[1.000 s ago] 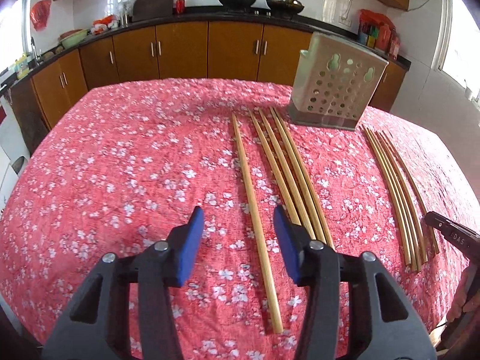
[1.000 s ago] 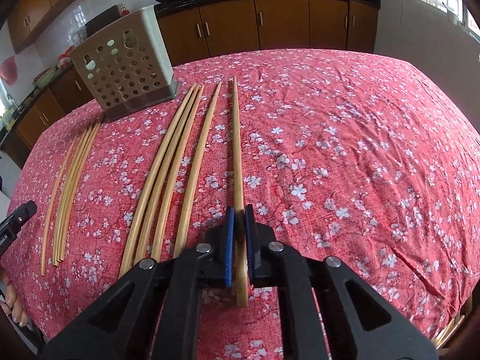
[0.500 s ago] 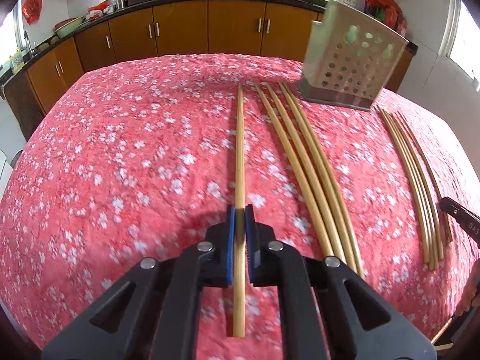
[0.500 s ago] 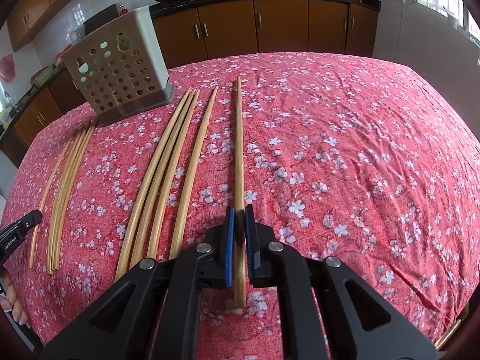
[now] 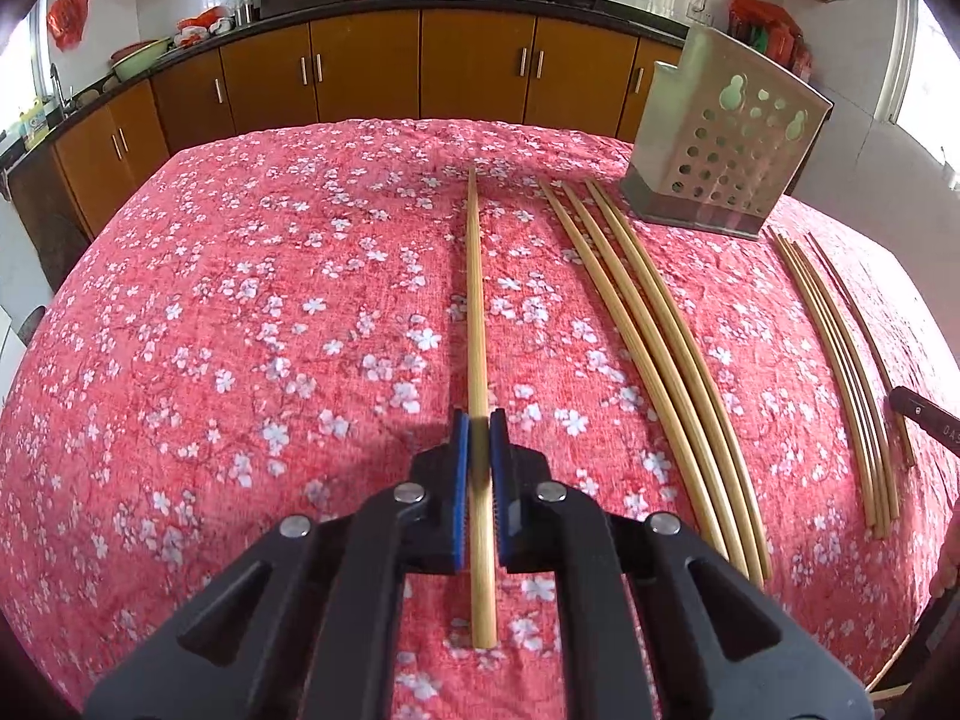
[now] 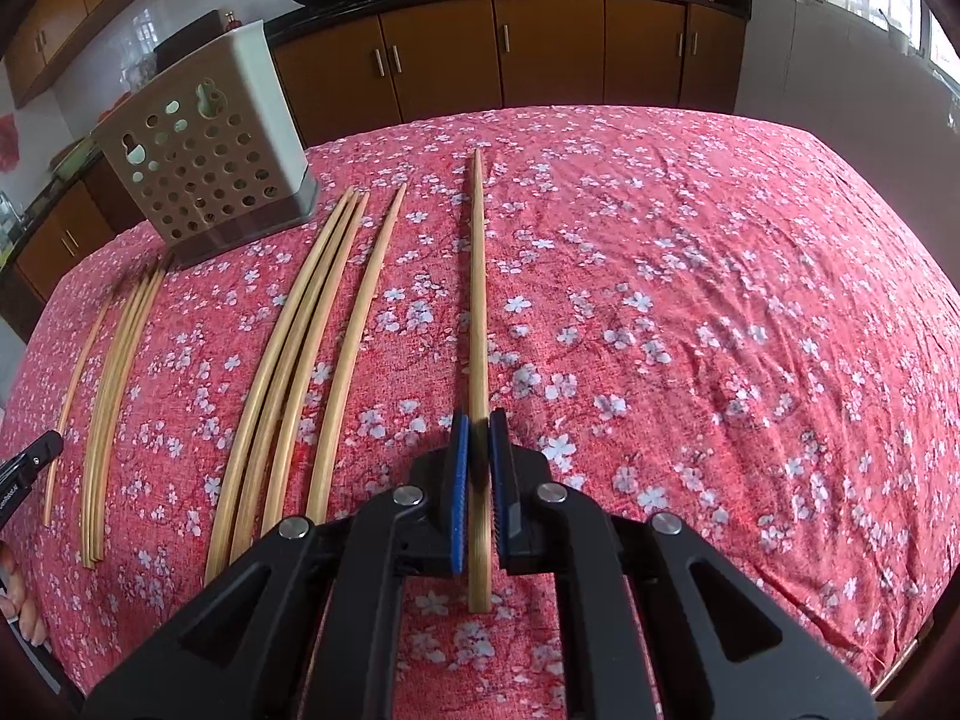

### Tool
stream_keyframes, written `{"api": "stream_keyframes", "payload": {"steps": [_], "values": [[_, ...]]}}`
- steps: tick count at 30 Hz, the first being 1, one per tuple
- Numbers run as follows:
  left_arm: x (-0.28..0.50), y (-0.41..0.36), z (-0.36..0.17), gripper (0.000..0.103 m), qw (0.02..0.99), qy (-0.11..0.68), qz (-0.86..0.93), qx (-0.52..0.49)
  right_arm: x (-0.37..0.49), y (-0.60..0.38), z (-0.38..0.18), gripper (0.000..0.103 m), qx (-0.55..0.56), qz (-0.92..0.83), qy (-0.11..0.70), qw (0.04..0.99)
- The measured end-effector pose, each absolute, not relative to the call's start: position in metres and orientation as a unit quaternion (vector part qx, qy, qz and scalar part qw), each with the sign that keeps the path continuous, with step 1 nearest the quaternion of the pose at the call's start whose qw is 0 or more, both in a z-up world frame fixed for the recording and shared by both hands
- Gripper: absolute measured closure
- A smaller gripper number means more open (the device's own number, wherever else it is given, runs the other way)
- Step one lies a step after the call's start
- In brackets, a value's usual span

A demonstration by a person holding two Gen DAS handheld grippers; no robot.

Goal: Organize utensils
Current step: 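Lift the left tool's chopstick over the holder while the right tool carries its chopstick there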

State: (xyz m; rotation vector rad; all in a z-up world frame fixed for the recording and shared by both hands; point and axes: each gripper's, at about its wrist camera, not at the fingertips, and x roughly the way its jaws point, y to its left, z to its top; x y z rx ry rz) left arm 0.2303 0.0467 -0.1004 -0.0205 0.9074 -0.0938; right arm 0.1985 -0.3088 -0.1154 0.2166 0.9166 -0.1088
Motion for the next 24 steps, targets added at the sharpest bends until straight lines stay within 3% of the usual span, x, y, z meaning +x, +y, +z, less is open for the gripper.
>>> {"api": "stream_keyframes", "payload": {"steps": [12, 24], "values": [[0.22, 0.051, -0.095, 0.095, 0.901, 0.432, -0.048, -0.004, 0.178, -0.312, -0.102, 0.095, 0.108, -0.053, 0.416, 0.901], [0.201, 0.071, -0.01, 0.095, 0.948, 0.313, -0.05, -0.04, 0.147, -0.329, -0.028, 0.095, 0.11, -0.06, 0.303, 0.945]]}}
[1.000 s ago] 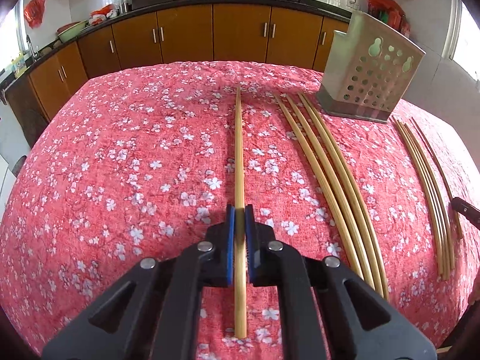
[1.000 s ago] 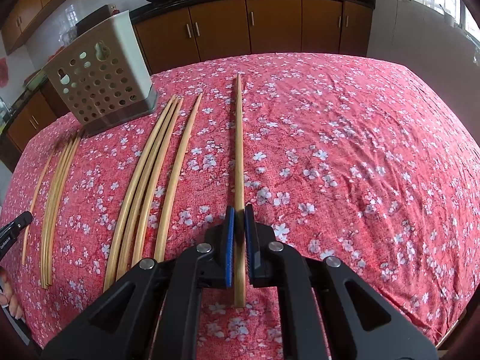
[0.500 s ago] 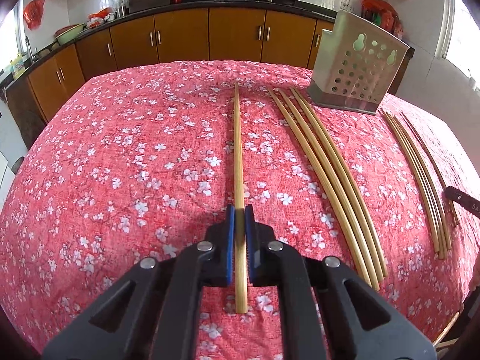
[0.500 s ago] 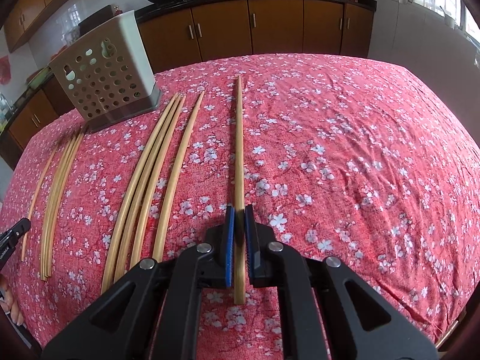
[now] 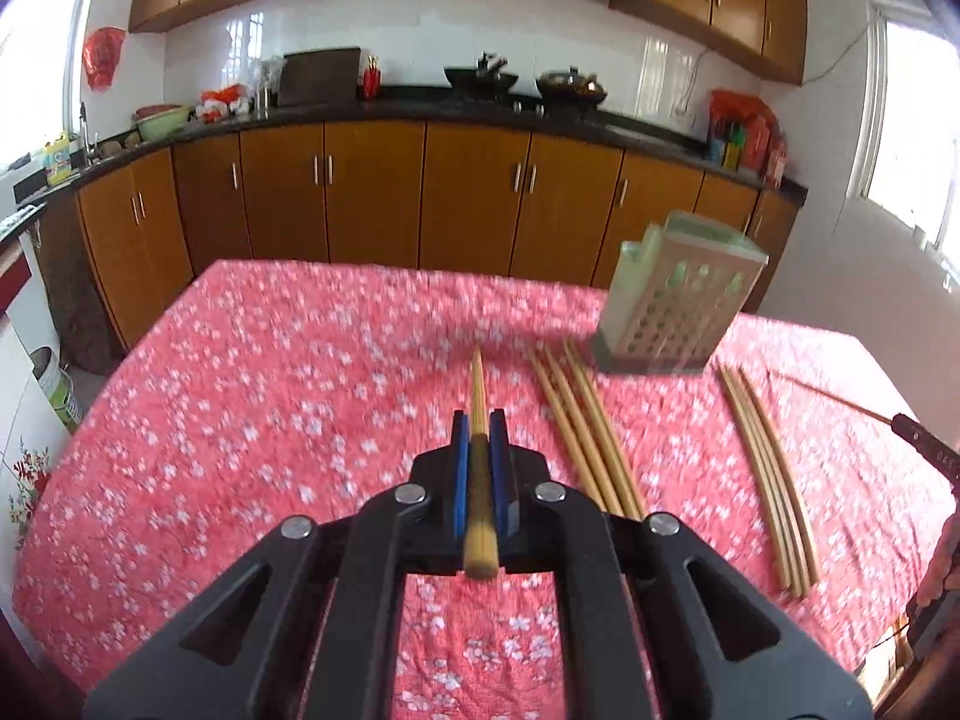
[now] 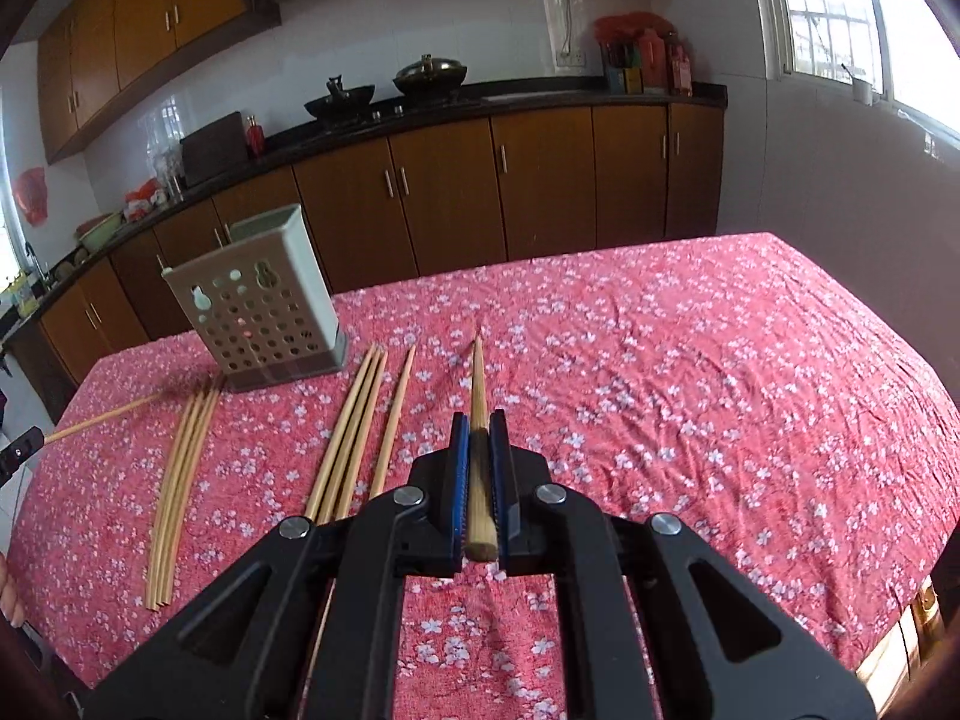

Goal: Organize utensils
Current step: 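Lift the left tool's chopstick over the holder while the right tool carries its chopstick there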

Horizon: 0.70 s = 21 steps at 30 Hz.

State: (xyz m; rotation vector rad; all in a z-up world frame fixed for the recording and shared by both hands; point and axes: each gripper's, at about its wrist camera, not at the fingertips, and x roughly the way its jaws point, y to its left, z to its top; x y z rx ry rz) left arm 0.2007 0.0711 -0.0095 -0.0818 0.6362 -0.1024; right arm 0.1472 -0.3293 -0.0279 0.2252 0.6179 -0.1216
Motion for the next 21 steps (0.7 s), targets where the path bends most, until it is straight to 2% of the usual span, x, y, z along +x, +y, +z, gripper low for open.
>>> {"api": "stream_keyframes", "payload": {"steps": [21], "values": [[0.209, 0.072, 0.088, 0.095, 0.979, 0.19, -0.044, -0.066, 0.155, -0.335, 0.052, 0.095, 0.136, -0.031, 0.194, 0.971]]}}
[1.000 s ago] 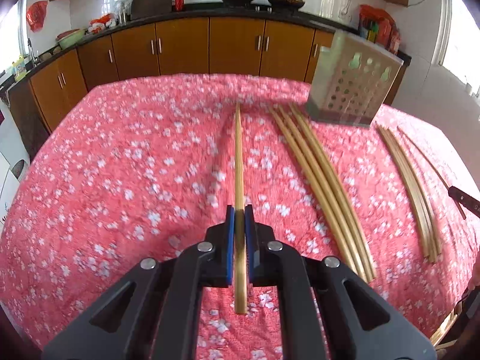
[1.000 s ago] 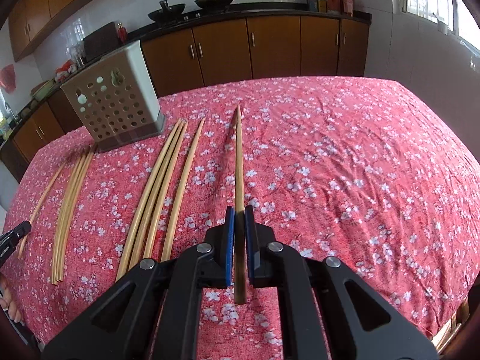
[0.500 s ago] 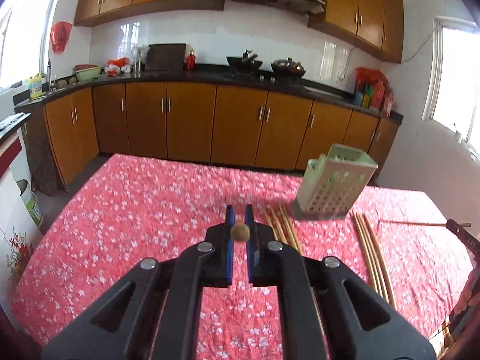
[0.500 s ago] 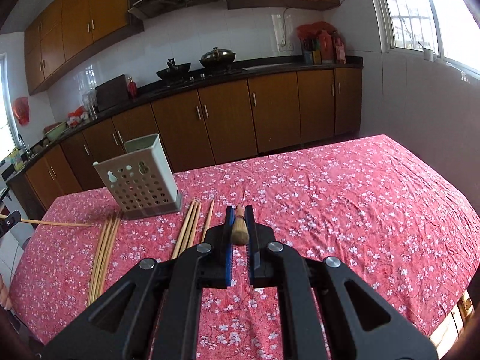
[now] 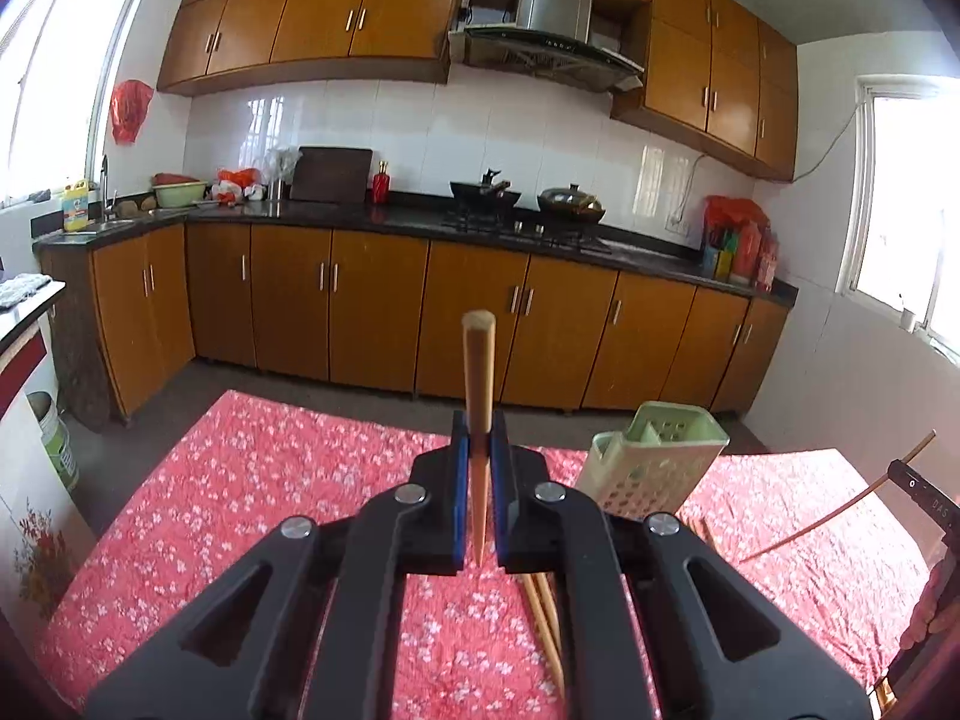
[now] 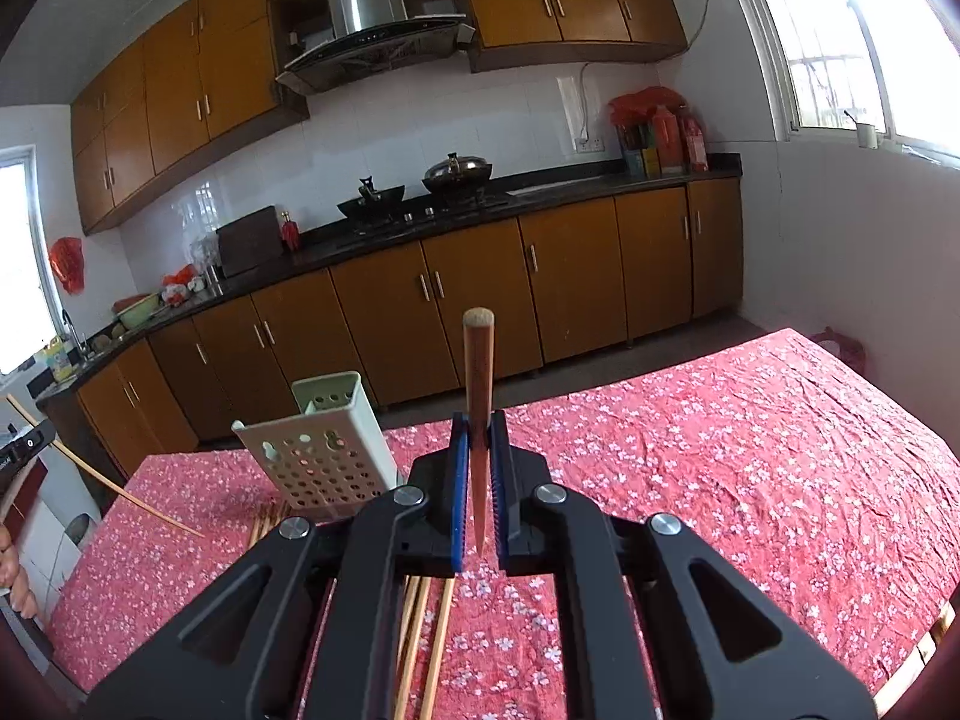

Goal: Organize utensils
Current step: 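Lift the left tool's chopstick over the holder while the right tool carries its chopstick there, then open the left tool to drop its chopstick into the holder while the right tool releases its own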

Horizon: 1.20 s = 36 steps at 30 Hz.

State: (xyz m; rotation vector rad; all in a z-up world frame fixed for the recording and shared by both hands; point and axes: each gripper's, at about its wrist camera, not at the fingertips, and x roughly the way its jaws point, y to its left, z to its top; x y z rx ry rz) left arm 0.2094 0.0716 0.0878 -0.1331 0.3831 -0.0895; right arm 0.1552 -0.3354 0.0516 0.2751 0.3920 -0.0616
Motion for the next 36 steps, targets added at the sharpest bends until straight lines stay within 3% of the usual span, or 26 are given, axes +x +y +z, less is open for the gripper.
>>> {"api": "stream_keyframes", "payload": {"steps": [16, 36], "values": [[0.236, 0.012, 0.176, 0.095, 0.985, 0.088, -0.113, -0.096, 0.181, -0.316, 0.132, 0.095, 0.158, 0.051, 0.068, 0.984], [0.31, -0.04, 0.114, 0.095, 0.972, 0.176, -0.133, -0.079, 0.245, -0.289, 0.097, 0.094, 0.145, 0.054, 0.16, 0.975]]}}
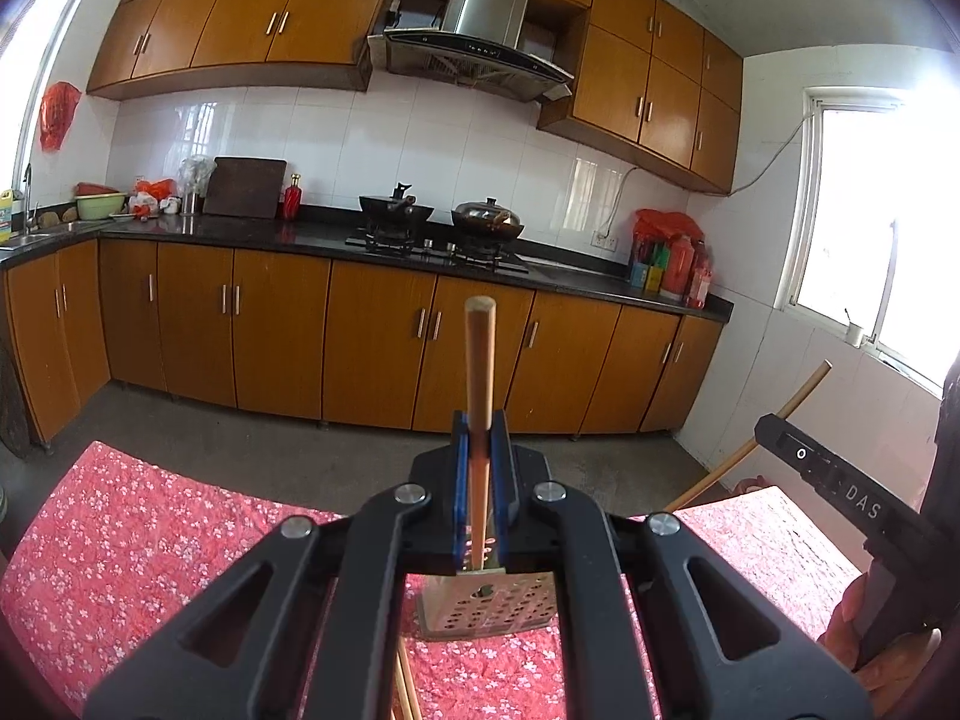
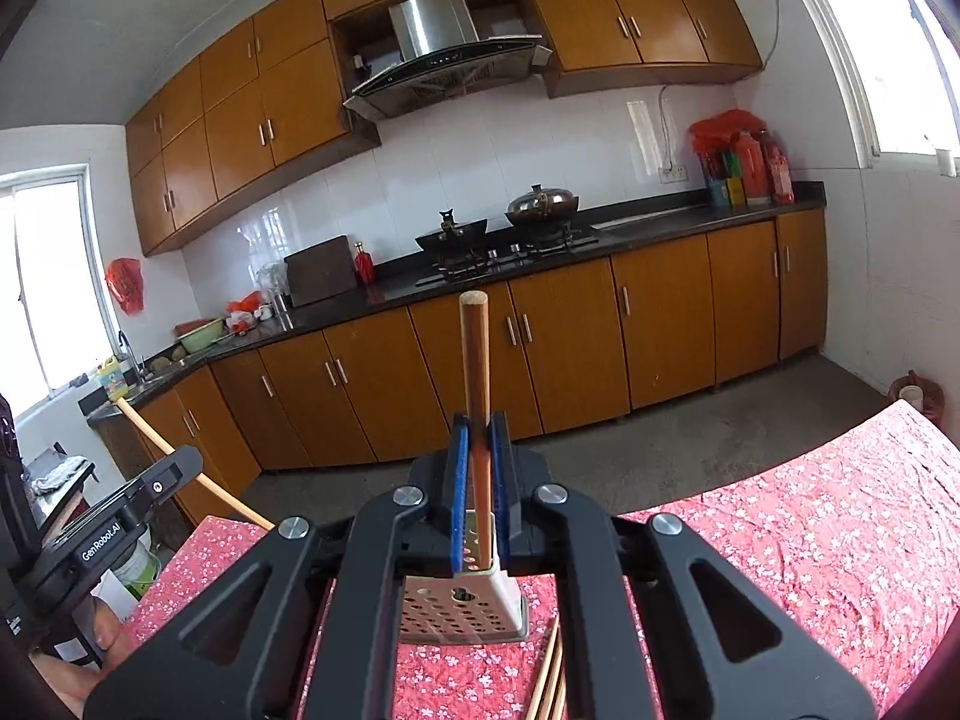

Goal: Organize utensils
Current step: 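Open the left tool to drop its chopstick into the holder while the right tool releases its own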

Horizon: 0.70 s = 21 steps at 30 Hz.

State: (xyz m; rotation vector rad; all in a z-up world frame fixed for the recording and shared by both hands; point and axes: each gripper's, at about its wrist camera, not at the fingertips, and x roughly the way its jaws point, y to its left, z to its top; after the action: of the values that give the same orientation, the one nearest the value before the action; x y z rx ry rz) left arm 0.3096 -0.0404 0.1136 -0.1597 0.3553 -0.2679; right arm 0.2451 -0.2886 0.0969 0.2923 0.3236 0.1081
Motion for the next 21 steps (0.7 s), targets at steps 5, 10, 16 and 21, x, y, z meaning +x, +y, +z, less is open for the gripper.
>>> {"api": "stream_keyframes", "payload": {"steps": [5, 10, 16, 21], "values": [[0.303, -0.031, 0.115, 0.092, 0.973, 0.173, -0.127, -0.088, 0.238, -0.294, 0.1, 0.073, 0.148, 0.046, 0.155, 0.976], [0.29, -0.022, 0.119, 0.091, 0.974, 0.166, -0.124, -0.09, 0.223, -0.299, 0.105, 0.073, 0.141, 0.041, 0.154, 0.977], [0.258, 0.004, 0.109, 0.084, 0.975, 0.177, -0.098, -0.089, 0.196, -0.316, 0.074, 0.073, 0.148, 0.015, 0.203, 0.968], [0.24, 0.023, 0.063, 0.083, 0.968, 0.233, -0.063, -0.067, 0.188, -0.315, 0.003, 0.073, 0.132, 0.008, 0.31, 0.941]]}}
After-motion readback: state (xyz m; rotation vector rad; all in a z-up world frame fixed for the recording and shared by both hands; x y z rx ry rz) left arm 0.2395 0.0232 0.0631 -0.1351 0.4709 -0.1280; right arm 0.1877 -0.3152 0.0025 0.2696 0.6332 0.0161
